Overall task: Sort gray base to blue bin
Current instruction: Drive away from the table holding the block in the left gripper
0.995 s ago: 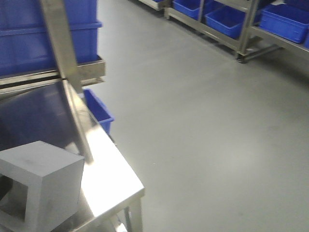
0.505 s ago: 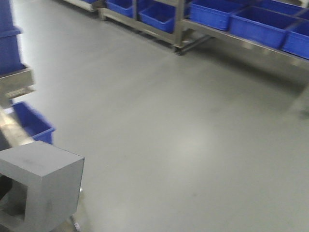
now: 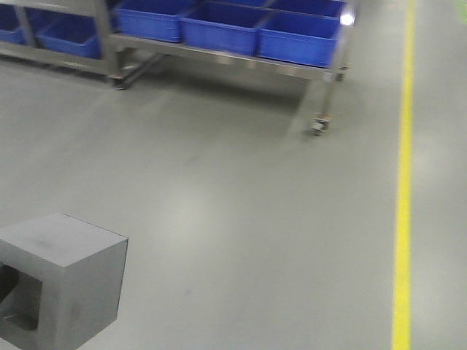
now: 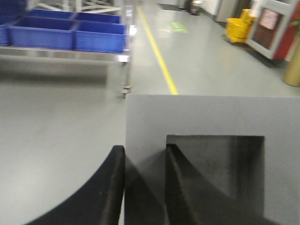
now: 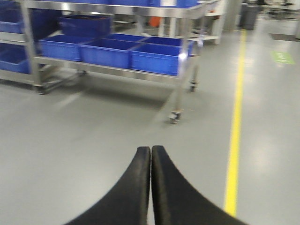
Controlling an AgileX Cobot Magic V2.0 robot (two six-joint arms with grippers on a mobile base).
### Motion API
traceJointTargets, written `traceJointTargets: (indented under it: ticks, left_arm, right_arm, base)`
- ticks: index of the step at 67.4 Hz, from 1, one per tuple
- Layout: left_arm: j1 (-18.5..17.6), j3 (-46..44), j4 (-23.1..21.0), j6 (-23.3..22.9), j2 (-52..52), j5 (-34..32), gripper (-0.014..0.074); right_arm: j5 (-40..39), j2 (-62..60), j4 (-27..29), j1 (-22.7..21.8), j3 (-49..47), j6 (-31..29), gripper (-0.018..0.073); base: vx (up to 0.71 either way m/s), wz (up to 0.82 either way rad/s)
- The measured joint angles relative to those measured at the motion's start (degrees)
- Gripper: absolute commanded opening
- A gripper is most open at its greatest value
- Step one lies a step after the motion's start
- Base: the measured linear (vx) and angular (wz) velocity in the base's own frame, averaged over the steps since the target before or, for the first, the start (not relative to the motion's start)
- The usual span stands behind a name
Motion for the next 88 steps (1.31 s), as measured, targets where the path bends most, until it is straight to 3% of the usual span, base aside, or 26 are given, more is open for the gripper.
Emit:
traceJointTargets:
  ticks: [42,88]
  left_arm:
    - [0.0,0.0,0.0,0.0,0.0,0.1,-0.0007]
    - [0.0,0.0,0.0,0.0,0.0,0.1,-0.0007]
  right_arm:
    - [0.0,0.0,0.0,0.0,0.0,0.0,-0.0005]
    - [0.0,0.0,0.0,0.0,0.0,0.0,-0.0005]
  base:
    - [0.12,-0.45]
    - [0.25,-0.07]
